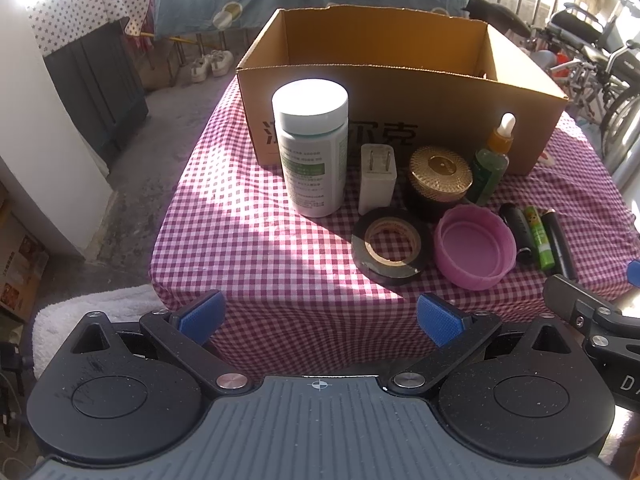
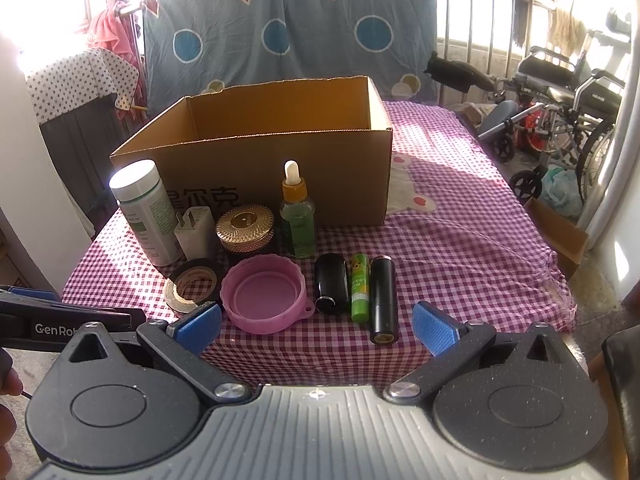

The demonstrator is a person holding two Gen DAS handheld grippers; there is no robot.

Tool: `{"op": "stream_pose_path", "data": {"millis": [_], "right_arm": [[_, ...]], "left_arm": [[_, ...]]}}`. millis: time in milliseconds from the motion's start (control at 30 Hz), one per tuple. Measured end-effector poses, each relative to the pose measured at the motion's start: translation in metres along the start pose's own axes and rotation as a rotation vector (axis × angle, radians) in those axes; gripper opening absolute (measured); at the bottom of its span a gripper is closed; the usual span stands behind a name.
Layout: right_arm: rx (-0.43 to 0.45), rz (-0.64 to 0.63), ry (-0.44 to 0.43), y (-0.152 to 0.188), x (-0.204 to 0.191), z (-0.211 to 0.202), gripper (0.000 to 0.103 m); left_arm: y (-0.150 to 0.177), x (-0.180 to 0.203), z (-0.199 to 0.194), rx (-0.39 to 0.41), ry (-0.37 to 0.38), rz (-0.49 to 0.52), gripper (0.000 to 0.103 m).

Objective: Organize rigid objects

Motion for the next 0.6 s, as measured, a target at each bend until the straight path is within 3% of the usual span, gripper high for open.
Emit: {"op": "stream_pose_path", "data": {"millis": [600], "right_arm": [[-0.004,0.000,-0.006,0.0007,-0.0017,0.0009,0.103]], "left_arm": [[-0.0006,-0.0019,0.0005,-0.001,-0.006,0.001,0.102]]}}
Point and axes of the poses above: each gripper's, at about its wrist camera, not at the fingertips, and z roughly the way its jaws point, x to its right, y to its underside, the point moved 10 cm from there along z, roughly the way its jaws point, and after that the axes turned 7 degrees about -x, right-handed, at the moved point
